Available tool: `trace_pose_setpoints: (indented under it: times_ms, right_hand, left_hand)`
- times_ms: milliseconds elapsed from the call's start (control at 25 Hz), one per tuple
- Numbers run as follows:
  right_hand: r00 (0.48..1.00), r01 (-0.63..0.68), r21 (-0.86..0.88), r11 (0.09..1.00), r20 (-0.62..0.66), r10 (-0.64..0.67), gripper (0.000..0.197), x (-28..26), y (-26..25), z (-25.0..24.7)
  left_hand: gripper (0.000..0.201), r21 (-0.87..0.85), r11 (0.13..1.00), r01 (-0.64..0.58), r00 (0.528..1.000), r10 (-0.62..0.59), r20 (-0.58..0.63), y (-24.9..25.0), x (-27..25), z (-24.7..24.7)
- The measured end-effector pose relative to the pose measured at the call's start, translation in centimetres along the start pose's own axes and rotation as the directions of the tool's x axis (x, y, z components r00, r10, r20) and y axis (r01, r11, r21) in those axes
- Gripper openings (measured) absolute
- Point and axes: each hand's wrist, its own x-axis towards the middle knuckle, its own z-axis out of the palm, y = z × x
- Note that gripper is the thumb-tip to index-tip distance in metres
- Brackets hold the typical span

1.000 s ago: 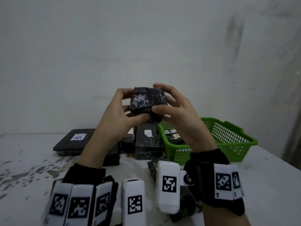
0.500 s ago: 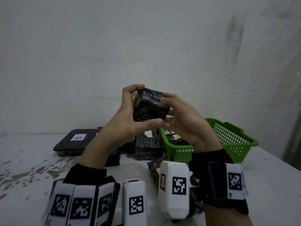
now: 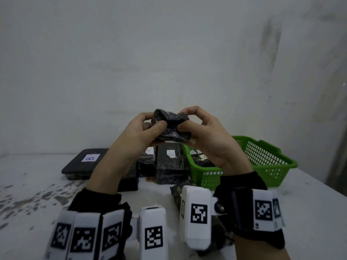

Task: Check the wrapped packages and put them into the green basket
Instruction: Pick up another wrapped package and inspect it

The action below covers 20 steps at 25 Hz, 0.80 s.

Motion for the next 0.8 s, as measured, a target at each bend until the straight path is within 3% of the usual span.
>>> trace_pose_setpoints:
  times_ms: [160,400,560,640,800]
  right_hand:
    - [0.998,0.030,-0.072,0.997,-0.053,-0.034,0.026,-0.06,0.02,0.42]
    - [0.998,0.056,-0.094,0.994,-0.005,-0.057,0.027,-0.39,-0.31,0.48]
    - [0.999,-0.016,-0.133,0.991,0.046,0.022,0.054,-0.32,-0.18,0.24]
    - [0.998,-0.063,-0.073,0.995,0.014,0.064,0.063,-0.07,-0.04,0.10]
    - [0.995,-0.097,-0.005,0.995,0.026,0.097,0.046,-0.01,0.07,-0.23]
  left_hand:
    - [0.043,0.053,0.998,-0.026,1.000,0.026,-0.010,-0.05,-0.06,0.10]
    - [0.046,0.057,0.997,-0.058,0.998,0.057,0.007,0.14,-0.20,-0.59]
    - [0.060,0.043,0.992,-0.119,0.992,0.117,0.036,0.22,-0.26,-0.57]
    - [0.063,0.024,0.990,-0.137,0.989,0.136,0.050,0.13,-0.27,-0.54]
    - [0.065,-0.011,0.991,-0.132,0.987,0.133,0.087,0.25,-0.41,-0.40]
